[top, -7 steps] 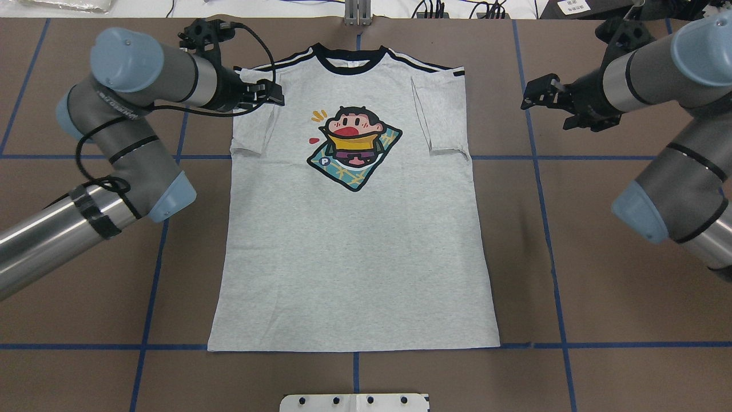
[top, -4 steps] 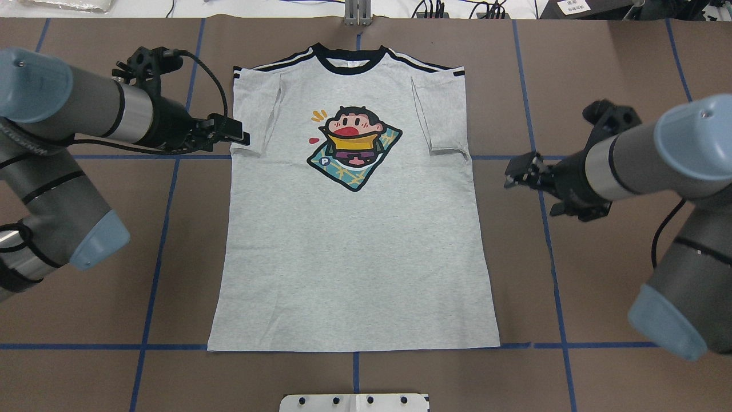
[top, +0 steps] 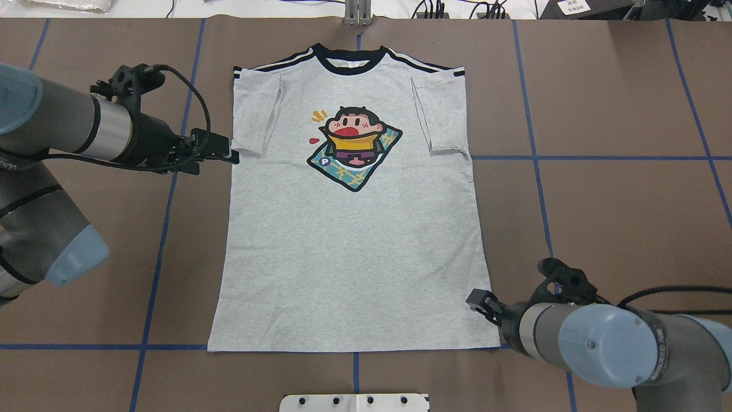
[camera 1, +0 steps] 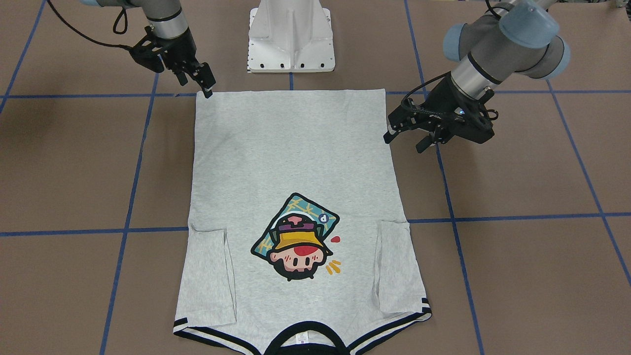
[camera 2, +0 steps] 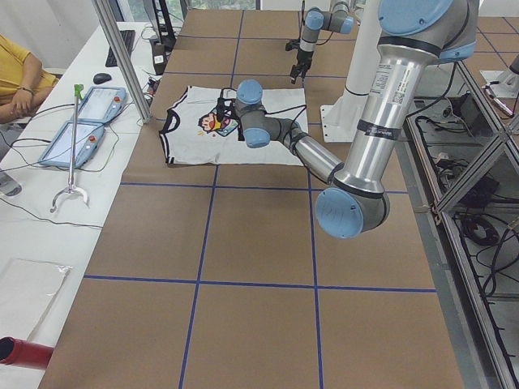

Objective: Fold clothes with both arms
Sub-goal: 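Move both grippers toward the hem corners nearest the robot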

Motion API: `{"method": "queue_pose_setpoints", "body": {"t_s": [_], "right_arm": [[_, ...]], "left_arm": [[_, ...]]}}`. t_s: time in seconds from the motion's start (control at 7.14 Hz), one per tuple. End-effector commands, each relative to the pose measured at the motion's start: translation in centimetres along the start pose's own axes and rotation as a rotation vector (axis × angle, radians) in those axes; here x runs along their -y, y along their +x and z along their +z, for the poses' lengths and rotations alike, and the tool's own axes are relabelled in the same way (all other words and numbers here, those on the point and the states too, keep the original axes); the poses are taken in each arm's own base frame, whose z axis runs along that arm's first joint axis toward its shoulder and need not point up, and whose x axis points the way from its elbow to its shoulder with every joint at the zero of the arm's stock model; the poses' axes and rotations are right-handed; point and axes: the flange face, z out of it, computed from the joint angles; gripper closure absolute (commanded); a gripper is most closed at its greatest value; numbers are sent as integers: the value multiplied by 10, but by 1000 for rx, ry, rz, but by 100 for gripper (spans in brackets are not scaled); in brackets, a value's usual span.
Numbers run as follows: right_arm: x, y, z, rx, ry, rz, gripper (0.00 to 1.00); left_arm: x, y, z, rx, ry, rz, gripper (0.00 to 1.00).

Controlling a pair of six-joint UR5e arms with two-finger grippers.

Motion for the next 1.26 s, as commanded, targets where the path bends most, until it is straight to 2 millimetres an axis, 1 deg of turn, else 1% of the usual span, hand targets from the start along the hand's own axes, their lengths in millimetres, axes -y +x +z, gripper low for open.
{"method": "queue_pose_setpoints", "body": {"t_s": [0.0, 0.28, 0.42, 0.56, 0.84, 0.98, 1.12], "right_arm": [[-29, 16, 14, -19, 52, 47, 8], [-26, 22, 25, -42, 72, 48, 13], [-30, 20, 28, -43, 68, 45, 15], [-32, 19, 30, -43, 68, 45, 15], [-31, 23, 39, -59, 77, 42, 16], [-30, 22, 38, -58, 79, 44, 22], [-30, 23, 41, -61, 82, 43, 31]], "left_arm": [[-3, -5, -1, 5, 0, -3, 1], [-4, -4, -2, 2, -1, -3, 1], [-4, -4, -2, 1, 1, -2, 1], [-4, -4, -2, 1, 1, -2, 1], [-6, -3, 1, 2, -4, -2, 1], [-6, -3, 1, 3, -3, -7, 1], [-6, -4, 2, 4, -3, -8, 1]]}}
